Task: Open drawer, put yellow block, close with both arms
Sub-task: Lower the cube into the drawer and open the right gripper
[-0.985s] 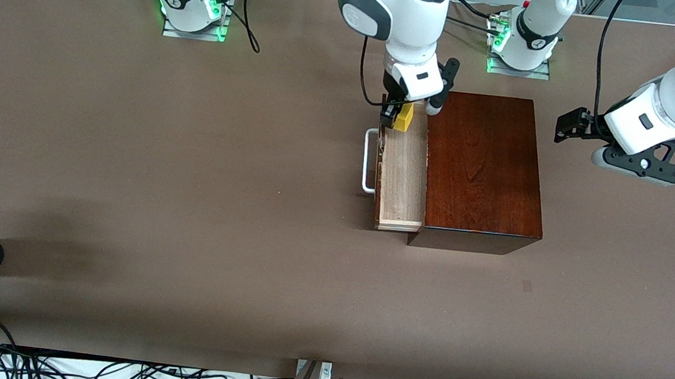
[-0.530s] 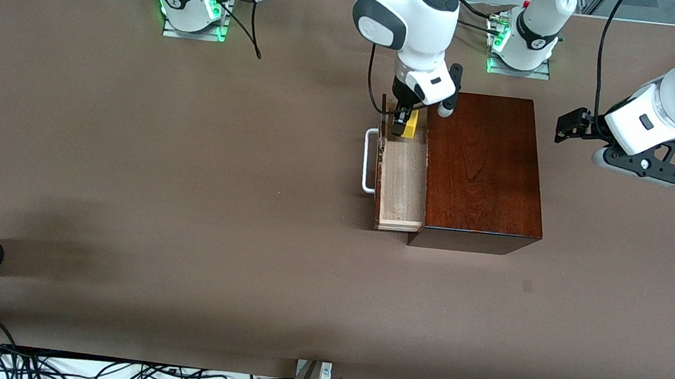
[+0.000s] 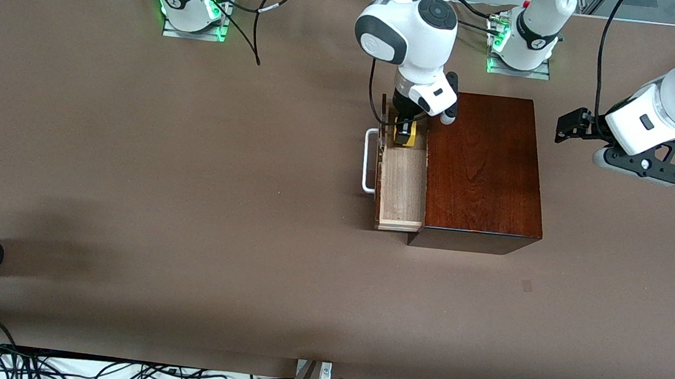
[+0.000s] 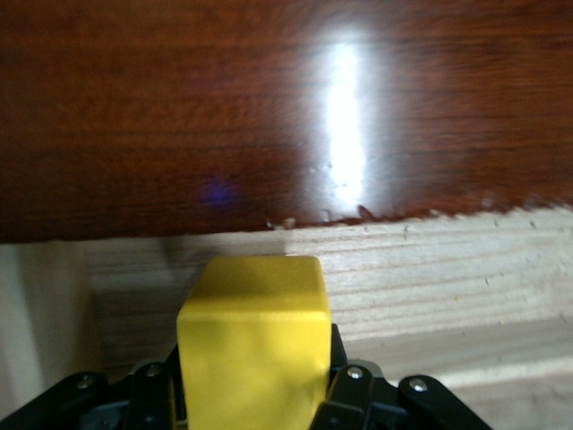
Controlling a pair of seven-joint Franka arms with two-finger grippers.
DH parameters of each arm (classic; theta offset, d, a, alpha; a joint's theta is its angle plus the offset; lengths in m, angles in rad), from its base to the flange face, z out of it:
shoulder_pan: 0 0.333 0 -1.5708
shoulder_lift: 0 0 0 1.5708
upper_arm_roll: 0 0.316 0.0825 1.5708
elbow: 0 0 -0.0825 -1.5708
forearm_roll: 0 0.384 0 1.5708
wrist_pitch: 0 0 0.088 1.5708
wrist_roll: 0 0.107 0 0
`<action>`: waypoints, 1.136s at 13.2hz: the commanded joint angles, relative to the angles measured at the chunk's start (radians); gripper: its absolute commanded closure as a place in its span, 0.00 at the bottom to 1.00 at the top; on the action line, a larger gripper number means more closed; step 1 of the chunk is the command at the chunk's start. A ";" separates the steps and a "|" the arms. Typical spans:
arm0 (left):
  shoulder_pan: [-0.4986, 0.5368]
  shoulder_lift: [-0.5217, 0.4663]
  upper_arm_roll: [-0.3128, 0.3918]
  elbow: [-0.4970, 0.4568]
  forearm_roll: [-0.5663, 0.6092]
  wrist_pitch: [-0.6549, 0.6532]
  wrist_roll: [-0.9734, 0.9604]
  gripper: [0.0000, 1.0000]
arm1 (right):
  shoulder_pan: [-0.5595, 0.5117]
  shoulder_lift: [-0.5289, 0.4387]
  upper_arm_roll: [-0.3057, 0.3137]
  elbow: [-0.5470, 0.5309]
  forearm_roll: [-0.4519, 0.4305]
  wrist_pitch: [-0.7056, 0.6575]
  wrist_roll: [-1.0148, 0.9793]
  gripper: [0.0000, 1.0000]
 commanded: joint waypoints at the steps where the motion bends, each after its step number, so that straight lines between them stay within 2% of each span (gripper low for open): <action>1: 0.002 -0.019 0.001 -0.017 0.016 0.000 0.018 0.00 | 0.013 0.046 -0.010 0.043 -0.031 0.007 -0.051 1.00; 10: 0.002 -0.017 -0.001 -0.015 0.016 0.000 0.018 0.00 | -0.016 0.039 -0.005 0.042 -0.021 -0.045 -0.120 1.00; 11: 0.002 -0.017 -0.001 -0.014 0.016 0.000 0.018 0.00 | -0.016 0.039 -0.005 0.042 -0.021 -0.051 -0.115 0.90; 12: 0.002 -0.016 0.001 -0.014 0.016 0.000 0.016 0.00 | -0.018 0.035 -0.004 0.042 -0.014 -0.051 -0.110 0.04; 13: 0.002 -0.016 -0.001 -0.012 0.016 0.000 0.016 0.00 | -0.021 0.031 -0.002 0.045 0.008 -0.059 -0.107 0.00; 15: 0.001 -0.016 -0.001 -0.012 0.016 0.000 0.016 0.00 | -0.021 -0.001 -0.004 0.065 0.051 -0.071 -0.081 0.00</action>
